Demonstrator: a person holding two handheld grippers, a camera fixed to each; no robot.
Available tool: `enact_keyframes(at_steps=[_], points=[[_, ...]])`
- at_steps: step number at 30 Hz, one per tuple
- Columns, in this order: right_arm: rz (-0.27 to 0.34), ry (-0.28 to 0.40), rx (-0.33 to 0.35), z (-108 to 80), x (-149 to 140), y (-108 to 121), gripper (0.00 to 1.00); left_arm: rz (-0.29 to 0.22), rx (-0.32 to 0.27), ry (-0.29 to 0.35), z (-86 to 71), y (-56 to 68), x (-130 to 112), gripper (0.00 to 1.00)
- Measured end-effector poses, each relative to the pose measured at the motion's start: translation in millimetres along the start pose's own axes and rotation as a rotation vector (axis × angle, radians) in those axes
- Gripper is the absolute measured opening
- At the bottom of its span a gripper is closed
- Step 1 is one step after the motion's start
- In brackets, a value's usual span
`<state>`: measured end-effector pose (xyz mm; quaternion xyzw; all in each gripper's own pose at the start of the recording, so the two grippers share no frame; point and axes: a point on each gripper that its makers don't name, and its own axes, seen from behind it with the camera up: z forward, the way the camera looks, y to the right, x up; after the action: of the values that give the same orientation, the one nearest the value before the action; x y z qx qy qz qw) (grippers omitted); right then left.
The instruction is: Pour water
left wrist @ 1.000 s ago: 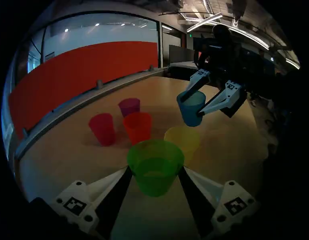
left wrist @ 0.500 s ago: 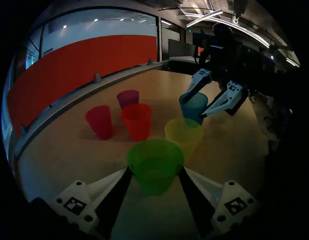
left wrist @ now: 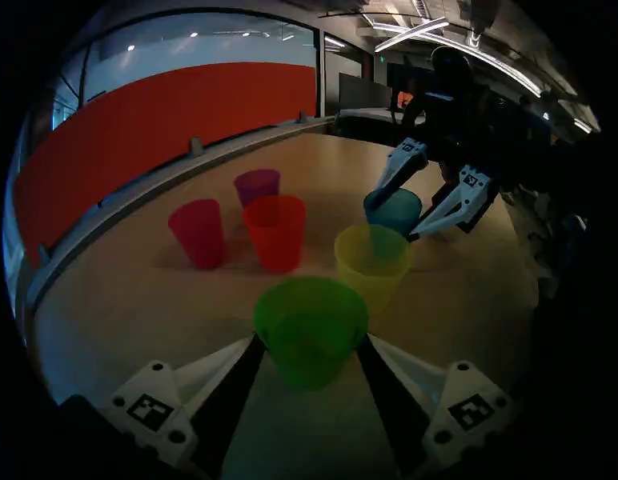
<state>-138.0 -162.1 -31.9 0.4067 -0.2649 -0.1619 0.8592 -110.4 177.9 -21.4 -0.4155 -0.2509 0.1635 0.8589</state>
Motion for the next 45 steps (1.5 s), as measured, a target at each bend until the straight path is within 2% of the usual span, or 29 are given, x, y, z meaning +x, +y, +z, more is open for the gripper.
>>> enact_keyframes(at_steps=[33,37,45], points=[[-0.014,-0.007,-0.018,-6.3,-9.3,-6.8,0.91,-0.048,0.005,-0.001,-3.7,-1.7,-9.9,0.83],[-0.011,-0.006,-0.022,-6.4,-8.6,-6.6,0.99,-0.046,0.005,0.001,-3.6,-1.5,-9.1,0.84],[-0.019,-0.008,-0.028,-6.9,-8.8,-6.5,1.0,-0.047,0.003,0.002,-4.1,-0.9,-9.3,0.84]])
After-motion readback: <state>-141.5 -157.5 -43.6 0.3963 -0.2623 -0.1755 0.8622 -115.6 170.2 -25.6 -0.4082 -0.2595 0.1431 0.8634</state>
